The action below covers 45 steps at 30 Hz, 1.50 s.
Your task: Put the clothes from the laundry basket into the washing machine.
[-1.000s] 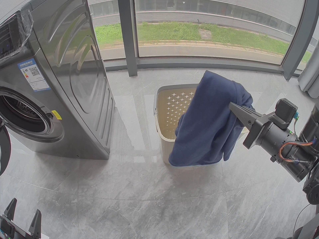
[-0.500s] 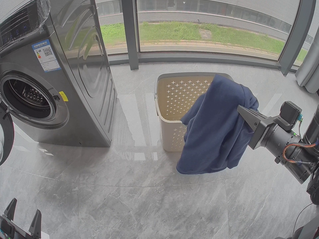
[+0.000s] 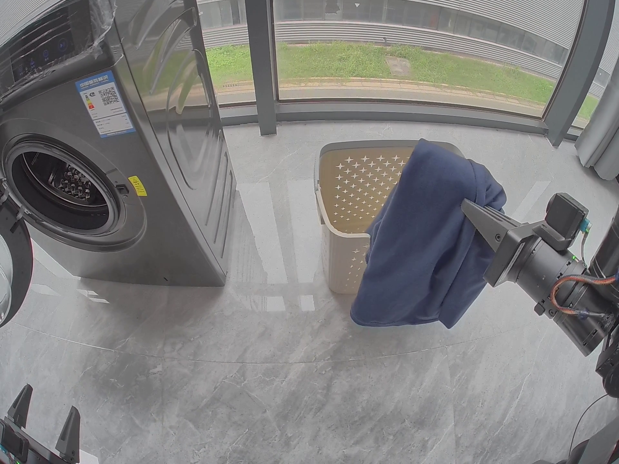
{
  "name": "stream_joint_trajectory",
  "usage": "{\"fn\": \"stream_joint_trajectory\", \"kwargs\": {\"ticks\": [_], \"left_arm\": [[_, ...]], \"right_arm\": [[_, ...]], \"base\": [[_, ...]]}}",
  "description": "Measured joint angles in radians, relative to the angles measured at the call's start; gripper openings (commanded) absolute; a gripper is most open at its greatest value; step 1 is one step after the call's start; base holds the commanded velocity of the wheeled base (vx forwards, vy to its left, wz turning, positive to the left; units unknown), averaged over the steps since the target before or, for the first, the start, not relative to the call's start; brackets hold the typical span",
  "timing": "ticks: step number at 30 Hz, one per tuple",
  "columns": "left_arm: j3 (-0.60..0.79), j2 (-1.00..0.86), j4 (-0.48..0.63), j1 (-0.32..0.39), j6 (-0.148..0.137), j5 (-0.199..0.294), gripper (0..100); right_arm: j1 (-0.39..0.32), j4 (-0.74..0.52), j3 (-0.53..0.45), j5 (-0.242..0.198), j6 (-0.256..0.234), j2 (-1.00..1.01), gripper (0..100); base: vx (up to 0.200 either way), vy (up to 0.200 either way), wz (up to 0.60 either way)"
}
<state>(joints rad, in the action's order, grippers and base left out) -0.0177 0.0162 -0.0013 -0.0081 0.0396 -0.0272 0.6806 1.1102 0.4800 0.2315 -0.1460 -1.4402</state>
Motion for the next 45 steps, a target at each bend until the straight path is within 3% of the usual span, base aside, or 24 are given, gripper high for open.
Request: {"fn": "stream_joint_trajectory", "kwargs": {"ticks": [45], "left_arm": [[0.000, 0.000, -0.001, 0.000, 0.003, 0.001, 100]], "right_arm": [[0.006, 0.005, 0.005, -0.013, -0.004, -0.004, 0]], "base": [[0.000, 0.200, 0.00]]}}
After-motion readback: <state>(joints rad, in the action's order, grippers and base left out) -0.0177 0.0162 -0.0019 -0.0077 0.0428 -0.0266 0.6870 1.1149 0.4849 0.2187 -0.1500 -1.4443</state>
